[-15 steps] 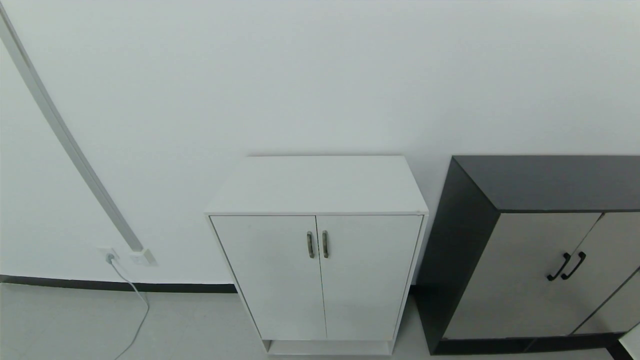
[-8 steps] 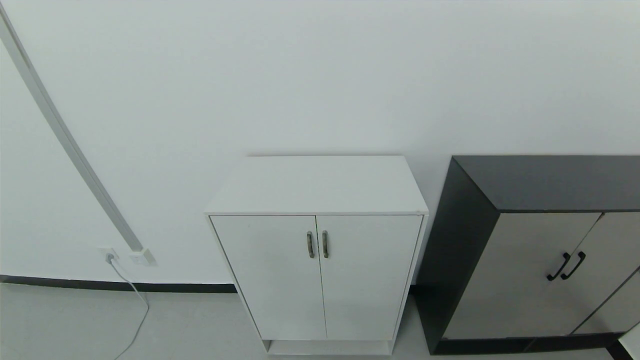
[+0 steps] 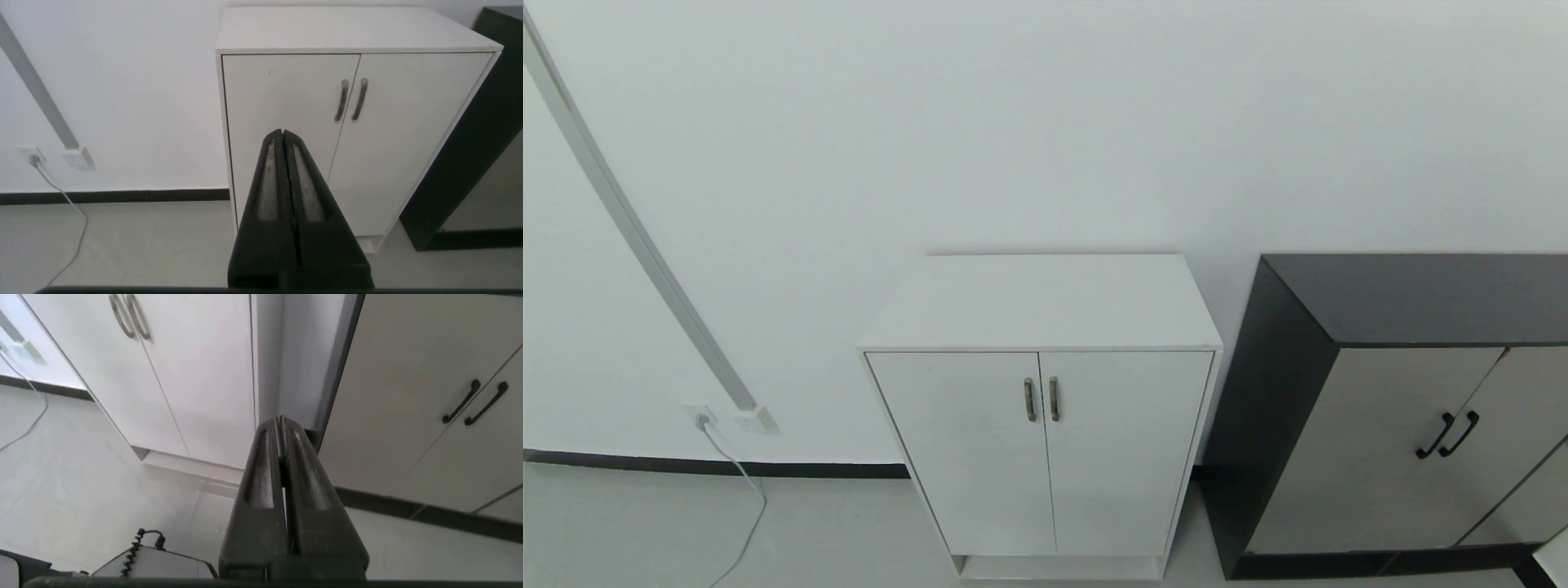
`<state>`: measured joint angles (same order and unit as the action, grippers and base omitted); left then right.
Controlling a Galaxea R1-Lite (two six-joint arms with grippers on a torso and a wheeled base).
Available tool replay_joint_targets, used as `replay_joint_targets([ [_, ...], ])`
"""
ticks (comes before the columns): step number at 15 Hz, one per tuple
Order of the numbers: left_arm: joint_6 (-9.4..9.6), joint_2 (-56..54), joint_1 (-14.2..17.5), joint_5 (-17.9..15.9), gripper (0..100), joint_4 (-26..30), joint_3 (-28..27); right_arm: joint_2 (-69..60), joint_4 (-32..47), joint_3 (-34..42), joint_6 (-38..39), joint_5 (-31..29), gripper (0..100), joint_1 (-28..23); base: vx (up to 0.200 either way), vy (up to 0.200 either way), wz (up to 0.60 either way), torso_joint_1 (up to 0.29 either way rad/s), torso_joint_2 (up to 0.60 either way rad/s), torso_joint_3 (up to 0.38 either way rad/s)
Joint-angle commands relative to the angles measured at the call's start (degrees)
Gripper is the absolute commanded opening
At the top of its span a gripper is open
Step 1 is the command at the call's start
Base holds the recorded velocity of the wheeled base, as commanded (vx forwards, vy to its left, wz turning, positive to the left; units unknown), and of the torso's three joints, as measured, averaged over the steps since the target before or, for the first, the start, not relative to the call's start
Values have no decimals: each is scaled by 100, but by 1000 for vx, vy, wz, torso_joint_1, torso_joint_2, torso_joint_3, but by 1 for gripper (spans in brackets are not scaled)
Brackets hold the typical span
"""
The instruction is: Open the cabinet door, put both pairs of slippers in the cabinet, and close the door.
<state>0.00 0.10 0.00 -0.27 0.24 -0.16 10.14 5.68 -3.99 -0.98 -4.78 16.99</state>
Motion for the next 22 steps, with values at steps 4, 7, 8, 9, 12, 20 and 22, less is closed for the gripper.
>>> replay_joint_targets([
  [4, 0, -1, 0, 0, 0, 2, -2, -267, -551, 399, 80, 188, 0, -196, 0, 0, 0, 0, 0, 0],
  [7, 0, -1, 0, 0, 0, 2, -2, -30, -551, 390, 36, 179, 0, -1163, 0, 0, 0, 0, 0, 0],
  [8, 0, -1, 0, 0, 0, 2, -2, -118, -551, 390, 45, 179, 0, -1286, 0, 0, 0, 0, 0, 0],
  [9, 0, -1, 0, 0, 0, 2, -2, -232, -551, 390, 36, 179, 0, -1497, 0, 0, 0, 0, 0, 0],
  [12, 0, -1, 0, 0, 0, 2, -2, -531, -542, 390, 27, 179, 0, -1805, 0, 0, 0, 0, 0, 0],
  [20, 0, -1, 0, 0, 0, 2, -2, -1014, -551, 390, 45, 179, 0, -1726, 0, 0, 0, 0, 0, 0],
  [22, 0, -1, 0, 9, 0, 2, -2, -1014, -551, 399, 71, 179, 0, -1717, 0, 0, 0, 0, 0, 0],
])
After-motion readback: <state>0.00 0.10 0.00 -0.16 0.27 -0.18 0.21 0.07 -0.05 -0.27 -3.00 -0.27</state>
